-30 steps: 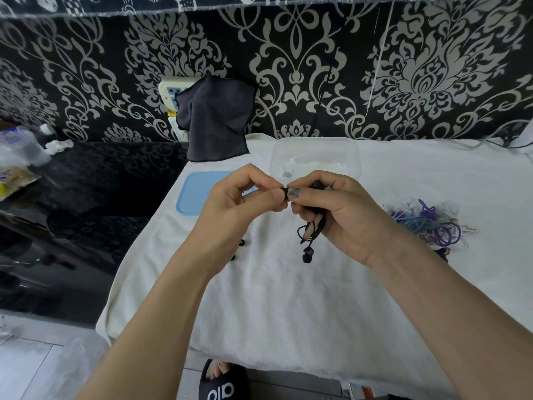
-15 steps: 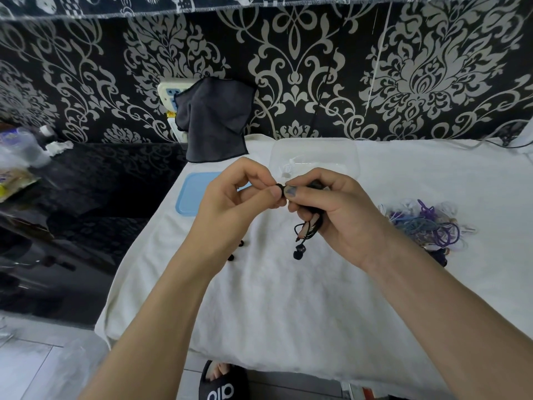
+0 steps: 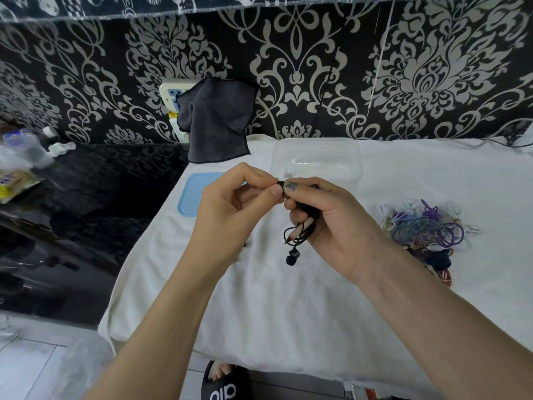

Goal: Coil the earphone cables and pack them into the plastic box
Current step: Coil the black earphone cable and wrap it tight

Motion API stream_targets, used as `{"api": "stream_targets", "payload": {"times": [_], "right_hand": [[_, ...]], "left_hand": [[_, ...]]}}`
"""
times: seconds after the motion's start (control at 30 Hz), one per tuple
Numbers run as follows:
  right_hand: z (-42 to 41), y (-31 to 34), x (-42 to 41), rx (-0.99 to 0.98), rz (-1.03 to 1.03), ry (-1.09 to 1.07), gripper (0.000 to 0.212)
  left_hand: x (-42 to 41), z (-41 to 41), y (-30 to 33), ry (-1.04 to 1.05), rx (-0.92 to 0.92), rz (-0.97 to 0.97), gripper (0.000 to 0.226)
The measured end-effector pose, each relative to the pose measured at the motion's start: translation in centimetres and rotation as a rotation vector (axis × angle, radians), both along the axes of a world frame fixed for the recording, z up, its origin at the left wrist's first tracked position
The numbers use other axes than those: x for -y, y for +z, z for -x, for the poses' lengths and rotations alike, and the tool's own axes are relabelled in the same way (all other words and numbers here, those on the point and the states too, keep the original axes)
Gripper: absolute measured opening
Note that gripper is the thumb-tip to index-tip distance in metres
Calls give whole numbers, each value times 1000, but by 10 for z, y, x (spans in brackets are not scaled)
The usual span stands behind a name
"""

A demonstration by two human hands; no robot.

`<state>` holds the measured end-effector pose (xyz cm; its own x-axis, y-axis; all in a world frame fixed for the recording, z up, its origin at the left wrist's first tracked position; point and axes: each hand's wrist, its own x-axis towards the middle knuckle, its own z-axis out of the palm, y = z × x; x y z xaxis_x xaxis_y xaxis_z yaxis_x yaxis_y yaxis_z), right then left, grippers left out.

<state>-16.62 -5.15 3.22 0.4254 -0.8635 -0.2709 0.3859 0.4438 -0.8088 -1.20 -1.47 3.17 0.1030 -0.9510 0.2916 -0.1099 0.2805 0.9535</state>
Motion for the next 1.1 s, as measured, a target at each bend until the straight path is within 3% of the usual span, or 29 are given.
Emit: {"api": "stream_targets", "payload": {"times": [0.37,0.6,0.87,1.1], "right_hand": [[-5,-2,-8,149,-144,-1,20],[-3,-1,-9,274,-275,3,20],[2,-4,-6,251,-353,0,3],[8,-5,0,242,-406,8,14]], "left_hand": [[1,5,-4,91,229,129,21],[4,4,-7,148,477,263,6],[3,0,-13,152,716,356,3],[2,-5,-16,135,818,379,4]]}}
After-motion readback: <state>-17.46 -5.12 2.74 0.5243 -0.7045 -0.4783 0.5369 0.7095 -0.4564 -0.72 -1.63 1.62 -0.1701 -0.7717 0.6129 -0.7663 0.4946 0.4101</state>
